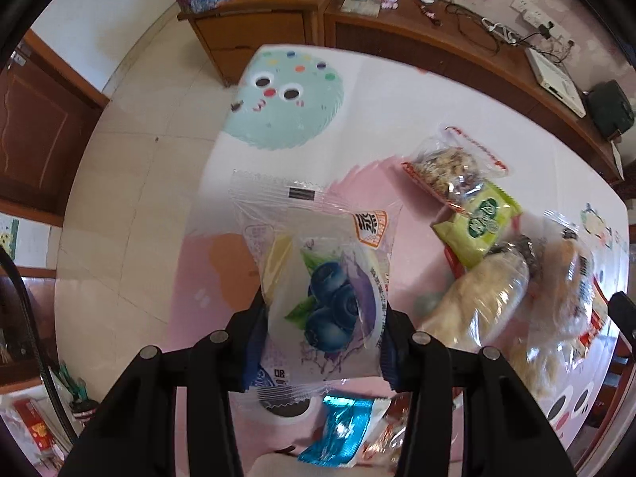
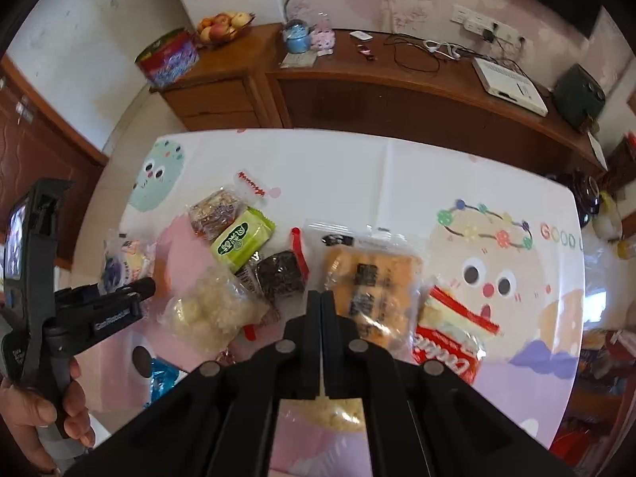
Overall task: Organize snacks
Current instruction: 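Grasp the blueberry pastry bag with the left gripper while the right grasps the crab-roe bread bag, then carry both bags to the white tray and release them inside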
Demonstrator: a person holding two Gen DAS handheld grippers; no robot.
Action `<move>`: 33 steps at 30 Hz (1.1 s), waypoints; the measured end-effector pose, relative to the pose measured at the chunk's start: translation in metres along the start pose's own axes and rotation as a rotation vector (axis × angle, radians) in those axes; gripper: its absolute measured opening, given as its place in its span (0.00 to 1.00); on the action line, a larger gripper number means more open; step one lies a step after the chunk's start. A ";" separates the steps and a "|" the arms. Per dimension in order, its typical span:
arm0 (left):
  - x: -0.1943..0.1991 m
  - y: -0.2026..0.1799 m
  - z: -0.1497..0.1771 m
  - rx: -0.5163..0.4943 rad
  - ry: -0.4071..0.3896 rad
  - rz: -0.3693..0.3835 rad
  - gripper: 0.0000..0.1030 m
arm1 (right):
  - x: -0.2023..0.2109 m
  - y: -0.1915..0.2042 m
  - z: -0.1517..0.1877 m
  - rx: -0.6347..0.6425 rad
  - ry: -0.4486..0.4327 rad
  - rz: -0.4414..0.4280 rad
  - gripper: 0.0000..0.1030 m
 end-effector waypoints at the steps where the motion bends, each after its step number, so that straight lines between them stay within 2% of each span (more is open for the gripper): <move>1: 0.006 -0.003 0.004 -0.003 -0.003 0.002 0.44 | 0.002 -0.004 0.002 -0.025 0.000 -0.024 0.00; 3: 0.015 -0.004 0.009 -0.010 -0.008 0.013 0.44 | 0.004 -0.010 0.007 -0.091 0.012 -0.093 0.01; 5: 0.026 -0.004 0.016 -0.019 -0.014 0.032 0.44 | 0.006 -0.025 0.011 -0.147 0.017 -0.109 0.03; 7: 0.033 -0.001 0.019 -0.034 -0.021 0.046 0.44 | 0.007 -0.043 0.017 -0.178 0.019 -0.101 0.13; 9: 0.039 0.002 0.017 -0.054 -0.023 0.057 0.44 | 0.007 -0.056 0.023 -0.196 0.020 -0.081 0.40; 11: 0.045 0.011 0.018 -0.066 -0.018 0.065 0.44 | 0.004 -0.070 0.031 -0.220 0.025 -0.081 0.47; 14: 0.046 0.026 0.019 -0.071 -0.007 0.076 0.44 | -0.002 -0.076 0.036 -0.256 0.026 -0.143 0.47; 16: 0.046 0.025 0.021 -0.080 -0.004 0.077 0.44 | -0.008 -0.072 0.033 -0.277 0.012 -0.195 0.57; 17: 0.044 0.024 0.022 -0.084 -0.004 0.077 0.45 | -0.010 -0.070 0.032 -0.283 0.015 -0.208 0.69; 18: 0.044 0.024 0.022 -0.087 -0.005 0.077 0.45 | -0.015 -0.067 0.031 -0.286 0.024 -0.222 0.77; 21: 0.041 0.021 0.023 -0.092 -0.004 0.074 0.45 | -0.032 -0.055 0.029 -0.253 0.074 -0.196 0.83; 26: 0.034 0.020 0.023 -0.087 0.003 0.068 0.45 | -0.053 -0.031 0.023 -0.193 0.112 -0.164 0.85; 28: 0.031 0.021 0.023 -0.080 0.008 0.068 0.45 | -0.065 -0.026 0.021 -0.178 0.137 -0.107 0.85; 33: 0.025 0.023 0.024 -0.073 0.015 0.067 0.45 | -0.094 -0.021 0.026 -0.192 0.212 -0.082 0.88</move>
Point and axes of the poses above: each gripper's, at about its wrist camera, not at the fingertips, and x roughly against the way its jaws point, y to its left, z to its underside, the point moved 8 cm from there along -x, roughly the way its jaws point, and after that the axes turned 12 degrees about x, right-handed, at the moved point
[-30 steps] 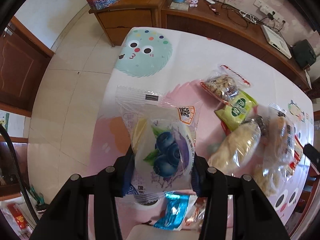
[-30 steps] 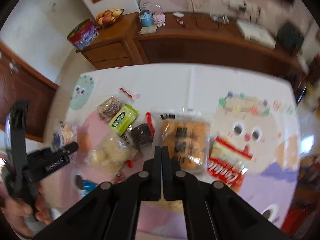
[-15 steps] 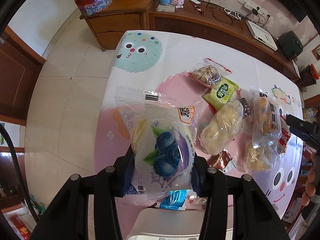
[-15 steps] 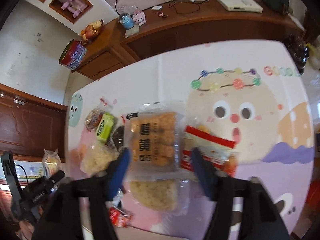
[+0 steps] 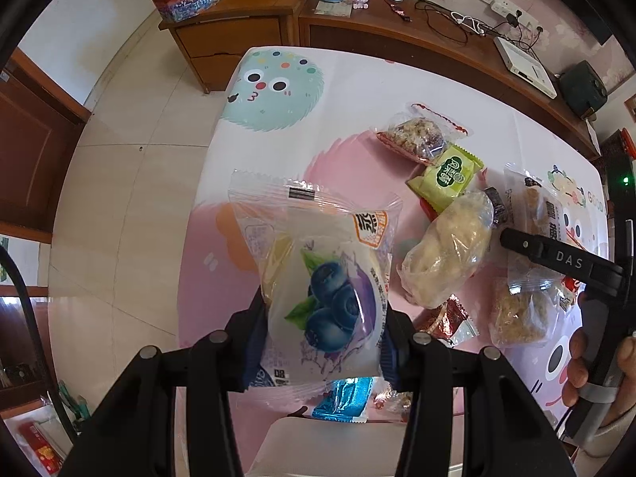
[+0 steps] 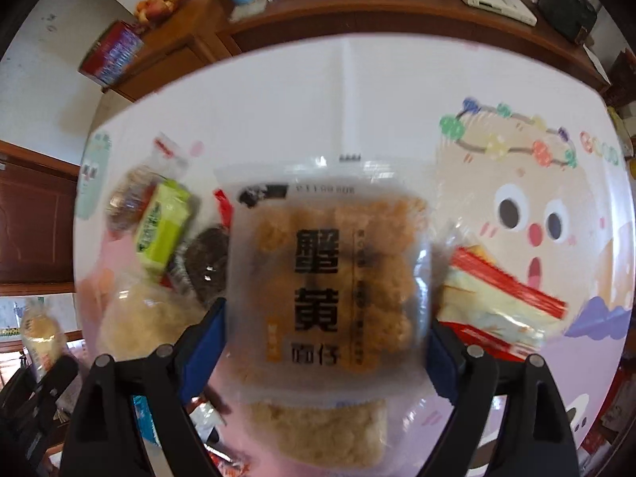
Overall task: Organize snacks
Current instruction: 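Carry both bags to the white tray and release them inside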
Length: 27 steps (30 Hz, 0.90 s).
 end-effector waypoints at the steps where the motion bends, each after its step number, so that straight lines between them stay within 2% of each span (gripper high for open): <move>1: -0.001 0.000 0.000 -0.002 -0.001 -0.001 0.45 | -0.002 0.002 -0.001 0.007 -0.009 0.010 0.87; 4: -0.001 -0.001 0.002 -0.010 -0.003 0.001 0.45 | -0.002 0.005 -0.002 0.027 -0.013 0.055 0.82; 7: 0.006 -0.005 0.004 -0.028 -0.023 0.001 0.44 | 0.002 0.007 -0.001 0.040 -0.030 0.061 0.76; 13: 0.039 -0.007 0.004 -0.099 -0.112 -0.018 0.44 | 0.029 0.004 0.011 0.029 -0.095 0.069 0.71; 21: 0.094 -0.004 0.016 -0.190 -0.199 -0.001 0.44 | 0.124 0.015 0.050 0.058 -0.235 0.063 0.71; 27: 0.137 -0.001 0.057 -0.260 -0.215 0.057 0.44 | 0.190 0.033 0.104 0.100 -0.312 0.086 0.72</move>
Point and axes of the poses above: each gripper's, at about its wrist camera, not at the fingertips, and x roughly against the way its jaws point, y to its left, z to its underside, the point moved 8 cm from there along -x, roughly the way its jaws point, and after that the axes turned 12 degrees about x, right-handed, at the moved point
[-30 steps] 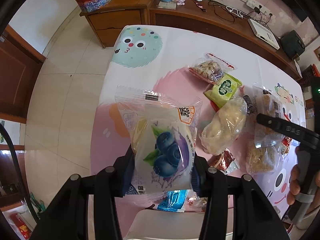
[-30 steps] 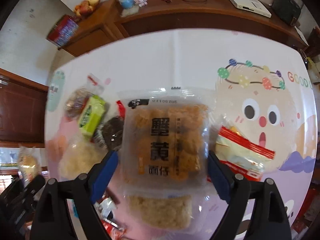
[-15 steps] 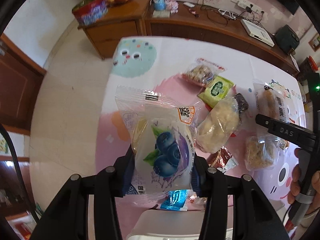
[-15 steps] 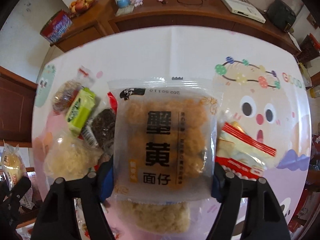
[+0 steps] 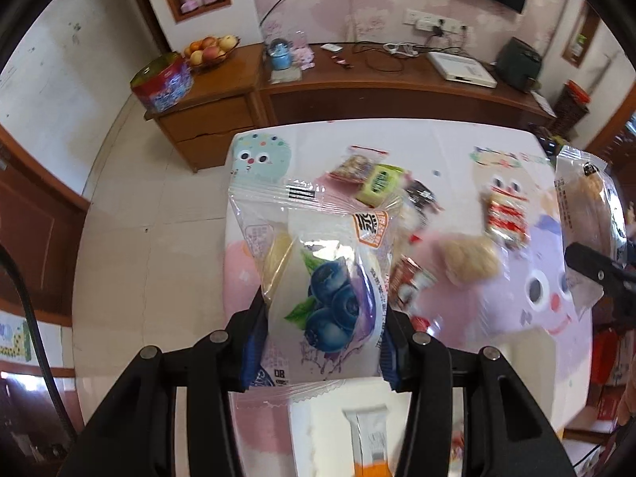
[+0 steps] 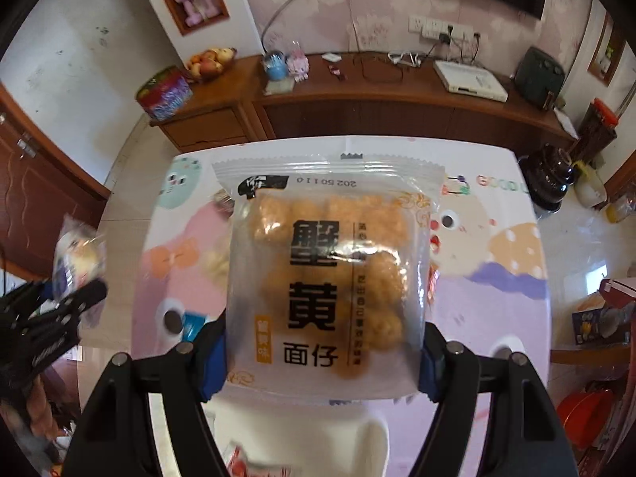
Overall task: Organize snacks
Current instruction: 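Carry both bags to the white tray and release them inside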
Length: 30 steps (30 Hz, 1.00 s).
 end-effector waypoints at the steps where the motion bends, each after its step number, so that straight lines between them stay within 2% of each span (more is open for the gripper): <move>1: 0.005 -0.001 0.004 -0.005 -0.003 0.009 0.44 | 0.015 0.005 0.010 0.003 -0.013 -0.001 0.72; 5: 0.038 -0.007 0.038 -0.043 -0.010 0.064 0.45 | 0.048 0.021 0.041 -0.003 -0.033 -0.015 0.72; 9: 0.052 -0.010 0.073 -0.071 0.002 0.098 0.45 | 0.077 0.042 0.077 0.008 -0.051 -0.025 0.73; 15: 0.052 -0.012 0.127 -0.123 0.032 0.108 0.46 | 0.100 0.070 0.120 0.009 -0.073 -0.013 0.76; 19: 0.042 -0.013 0.153 -0.180 0.038 0.065 0.46 | 0.100 0.082 0.151 -0.003 -0.065 0.005 0.76; 23: 0.024 -0.015 0.179 -0.224 0.112 0.057 0.46 | 0.093 0.092 0.173 0.014 -0.042 0.042 0.77; 30: 0.009 -0.022 0.198 -0.263 0.191 0.033 0.46 | 0.084 0.088 0.196 -0.019 -0.015 0.090 0.78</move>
Point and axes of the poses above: each gripper's, at about its wrist camera, not at the fingertips, and x roughly against the way its jaws point, y to its left, z to its underside, the point moved 8 cm from there along -x, roughly the way its jaws point, and after that the axes turned 12 degrees about x, right-handed, at the moved point
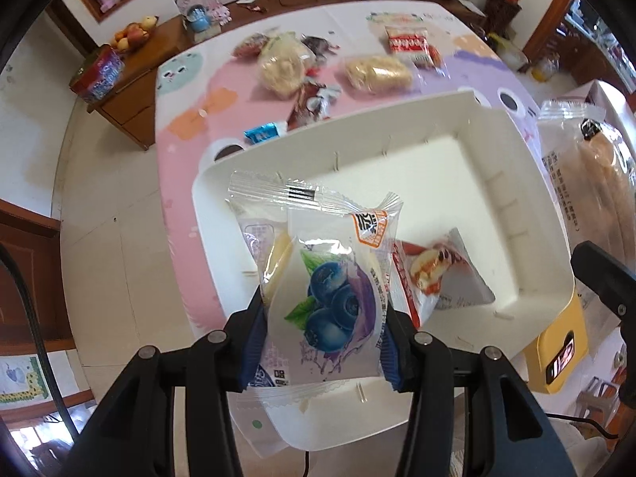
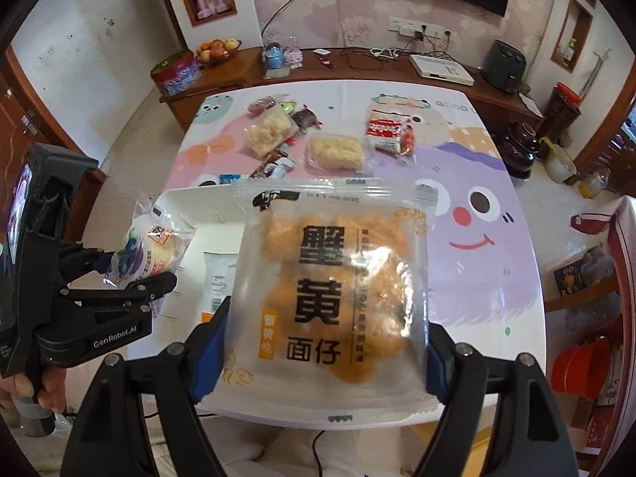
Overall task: Organize snacks
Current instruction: 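Carry both bags to the white tray and release them inside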
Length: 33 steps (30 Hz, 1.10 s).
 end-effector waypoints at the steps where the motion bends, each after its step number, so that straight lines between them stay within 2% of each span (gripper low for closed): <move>1: -0.001 -0.002 0.000 -0.004 0.005 -0.002 0.46 | 0.000 0.001 0.002 0.000 -0.001 0.003 0.78; 4: -0.004 -0.009 0.006 -0.011 0.024 0.001 0.55 | 0.000 0.005 0.008 0.007 0.003 0.003 0.79; 6: -0.002 -0.012 0.009 -0.008 0.023 0.008 0.82 | -0.001 0.008 0.011 0.017 0.010 -0.003 0.81; 8: 0.000 -0.014 0.010 -0.004 0.021 0.016 0.90 | -0.001 0.012 0.015 0.030 0.016 0.000 0.82; 13: 0.002 -0.012 0.013 0.016 0.022 0.014 0.90 | 0.009 0.017 0.016 0.068 -0.015 0.024 0.83; 17: 0.013 -0.008 0.010 0.033 -0.021 0.000 0.90 | 0.019 0.019 0.013 0.082 -0.049 0.048 0.85; 33: 0.027 0.000 0.009 0.083 -0.077 0.012 0.90 | 0.021 0.018 0.018 0.069 -0.025 0.026 0.85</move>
Point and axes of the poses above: each gripper's, at about its wrist camera, not at the fingertips, and x roughly against the way its jaws point, y to its left, z to its underside, the point moved 8 cm from there along -x, roughly the way its jaws point, and after that the axes turned 12 degrees about x, right-handed, at the moved point
